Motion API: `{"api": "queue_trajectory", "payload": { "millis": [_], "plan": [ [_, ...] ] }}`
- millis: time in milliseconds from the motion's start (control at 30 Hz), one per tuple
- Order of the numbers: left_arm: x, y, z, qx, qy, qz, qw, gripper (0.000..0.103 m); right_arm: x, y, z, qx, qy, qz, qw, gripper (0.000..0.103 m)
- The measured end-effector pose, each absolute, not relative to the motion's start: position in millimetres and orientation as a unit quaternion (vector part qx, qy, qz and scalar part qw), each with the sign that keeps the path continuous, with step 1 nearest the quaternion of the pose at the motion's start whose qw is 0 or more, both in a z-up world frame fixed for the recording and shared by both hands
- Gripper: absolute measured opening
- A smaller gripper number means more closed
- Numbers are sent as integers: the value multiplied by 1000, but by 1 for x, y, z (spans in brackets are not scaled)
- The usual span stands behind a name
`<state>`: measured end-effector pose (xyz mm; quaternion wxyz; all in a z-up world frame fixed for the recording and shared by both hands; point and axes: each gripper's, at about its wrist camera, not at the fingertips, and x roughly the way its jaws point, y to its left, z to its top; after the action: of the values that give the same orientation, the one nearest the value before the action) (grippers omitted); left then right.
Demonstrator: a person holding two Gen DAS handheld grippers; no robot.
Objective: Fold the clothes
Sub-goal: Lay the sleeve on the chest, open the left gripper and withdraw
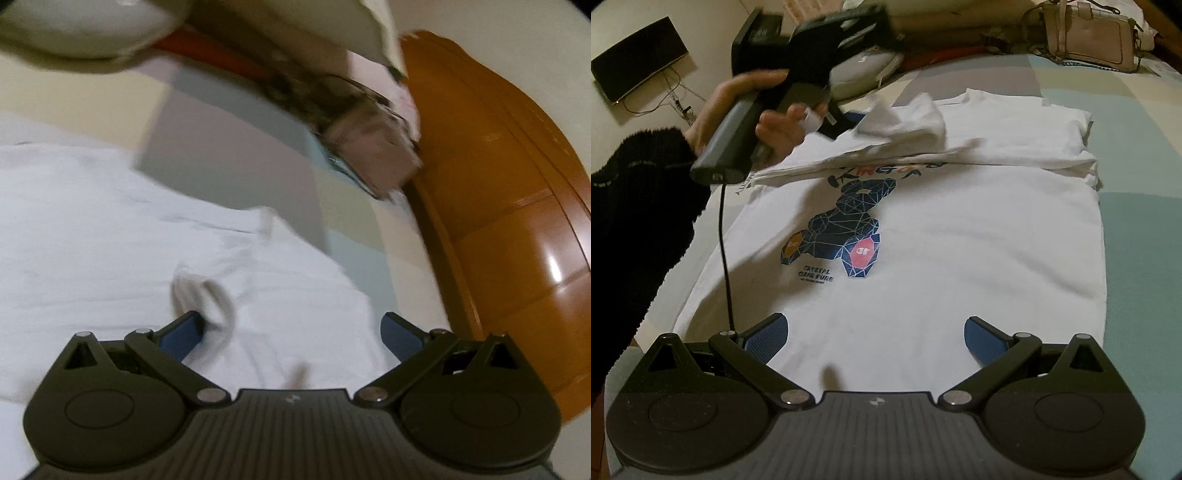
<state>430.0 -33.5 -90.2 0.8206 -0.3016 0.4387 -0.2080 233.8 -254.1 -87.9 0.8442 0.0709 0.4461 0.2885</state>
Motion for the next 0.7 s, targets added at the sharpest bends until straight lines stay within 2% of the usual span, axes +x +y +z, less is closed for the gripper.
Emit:
{"api": "queue_trajectory", "payload": {
  "millis": [333,533,700],
  "plan": [
    [437,-111,-45,-231,419,-298,826,102,235,-257,-88,72,445,287,845,103],
    [422,-107,-35,-174,415,-288,845,102,236,-261,-86,78,440,284,848,103],
    [394,-76,-33,-79,403,-245,878,102,240,-264,-86,90,433,277,853,103]
  ]
}}
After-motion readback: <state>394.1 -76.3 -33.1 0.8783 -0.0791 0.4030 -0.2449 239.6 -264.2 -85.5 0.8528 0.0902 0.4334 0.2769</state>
